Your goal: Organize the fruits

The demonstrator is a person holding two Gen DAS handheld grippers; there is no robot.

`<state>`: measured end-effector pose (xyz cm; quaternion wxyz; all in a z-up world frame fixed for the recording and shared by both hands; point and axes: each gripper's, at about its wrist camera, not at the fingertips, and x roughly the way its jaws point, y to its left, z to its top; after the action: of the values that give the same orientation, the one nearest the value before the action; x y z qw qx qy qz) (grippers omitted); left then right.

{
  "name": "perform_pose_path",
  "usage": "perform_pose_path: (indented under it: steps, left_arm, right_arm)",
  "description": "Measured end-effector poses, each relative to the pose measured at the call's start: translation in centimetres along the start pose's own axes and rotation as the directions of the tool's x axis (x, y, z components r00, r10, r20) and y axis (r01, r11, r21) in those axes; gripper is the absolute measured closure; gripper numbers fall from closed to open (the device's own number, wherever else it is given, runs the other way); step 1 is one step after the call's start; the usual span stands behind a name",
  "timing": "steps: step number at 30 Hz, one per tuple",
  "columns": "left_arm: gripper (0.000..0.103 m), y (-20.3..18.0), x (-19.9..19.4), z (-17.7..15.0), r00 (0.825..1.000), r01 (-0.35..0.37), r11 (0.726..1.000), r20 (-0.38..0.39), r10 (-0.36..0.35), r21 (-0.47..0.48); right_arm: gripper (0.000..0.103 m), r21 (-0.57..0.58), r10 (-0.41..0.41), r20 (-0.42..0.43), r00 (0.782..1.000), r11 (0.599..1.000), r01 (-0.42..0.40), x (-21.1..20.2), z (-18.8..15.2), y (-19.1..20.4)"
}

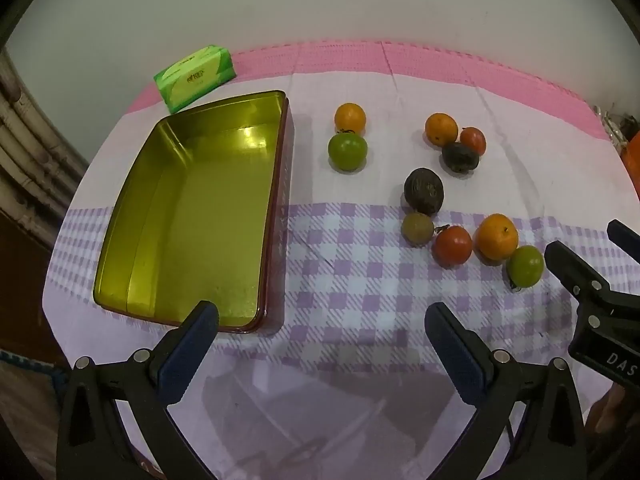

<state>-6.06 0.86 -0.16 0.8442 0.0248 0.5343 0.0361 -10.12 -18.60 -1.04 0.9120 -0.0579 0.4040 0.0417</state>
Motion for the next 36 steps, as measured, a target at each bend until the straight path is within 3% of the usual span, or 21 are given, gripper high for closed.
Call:
perform_pose_path:
  steps: [10,15,32,36]
  left_arm:
    - [0.001,0.0,0.3,0.0,1.0,-0.001,1.0,-0.009,0.001,0.002]
    - [0.001,-0.1,0.2,-0.1,1.0,0.0,1.0,-0.008,0.0,0.004]
    - [0.001,-0.6,0.0,-0.1,1.0,0.011,1.0,0.004,-0.012,0.02]
    - [0.005,-0.8,-0.1,-0.1,1.0,0.014,0.999,0.009,-0.015,0.032]
  right_arm:
    - [0.001,-0.001,0.017,-0.009,1.0,1.0,-0.017,0.4,-0.4,-0.5]
    - [0.009,0.005,0.03,-0.012,0.999,1.0,-0.029,0.5,-0.6,-0.4]
    - [0.01,-0.016,0.046,-0.007,0.999,0.999,-0.046,0.9,-0.6,-0.5]
    - [0.012,-0.029,0.053,-0.014,0.998,0.998,-0.054,0.8,-0.7,-0.7]
